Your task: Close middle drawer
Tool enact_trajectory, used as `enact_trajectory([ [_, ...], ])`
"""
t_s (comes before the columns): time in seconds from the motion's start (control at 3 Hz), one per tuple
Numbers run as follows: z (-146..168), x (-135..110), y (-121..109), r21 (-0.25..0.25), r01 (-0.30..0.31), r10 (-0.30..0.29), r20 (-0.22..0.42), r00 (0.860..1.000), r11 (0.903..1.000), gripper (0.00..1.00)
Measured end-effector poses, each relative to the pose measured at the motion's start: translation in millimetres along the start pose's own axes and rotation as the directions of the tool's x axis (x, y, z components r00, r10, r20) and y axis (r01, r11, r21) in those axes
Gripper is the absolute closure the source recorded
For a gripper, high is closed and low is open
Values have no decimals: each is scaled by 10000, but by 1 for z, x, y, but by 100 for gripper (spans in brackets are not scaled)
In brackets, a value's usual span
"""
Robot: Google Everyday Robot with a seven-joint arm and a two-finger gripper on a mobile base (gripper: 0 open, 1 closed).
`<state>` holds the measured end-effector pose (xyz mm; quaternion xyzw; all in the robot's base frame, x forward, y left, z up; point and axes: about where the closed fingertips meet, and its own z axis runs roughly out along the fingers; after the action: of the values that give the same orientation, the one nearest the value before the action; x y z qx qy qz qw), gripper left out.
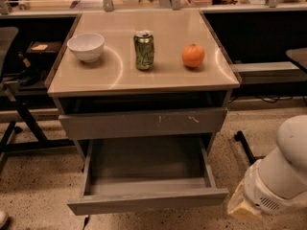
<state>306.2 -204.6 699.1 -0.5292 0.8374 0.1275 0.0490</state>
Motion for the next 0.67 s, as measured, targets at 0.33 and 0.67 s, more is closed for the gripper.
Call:
enact_trajectory([
  [0.33, 67, 6, -5, -786, -419, 438, 226, 9988, 9960, 100],
  [0.67, 67, 6, -5, -786, -419, 438, 226, 9988, 9960, 100],
])
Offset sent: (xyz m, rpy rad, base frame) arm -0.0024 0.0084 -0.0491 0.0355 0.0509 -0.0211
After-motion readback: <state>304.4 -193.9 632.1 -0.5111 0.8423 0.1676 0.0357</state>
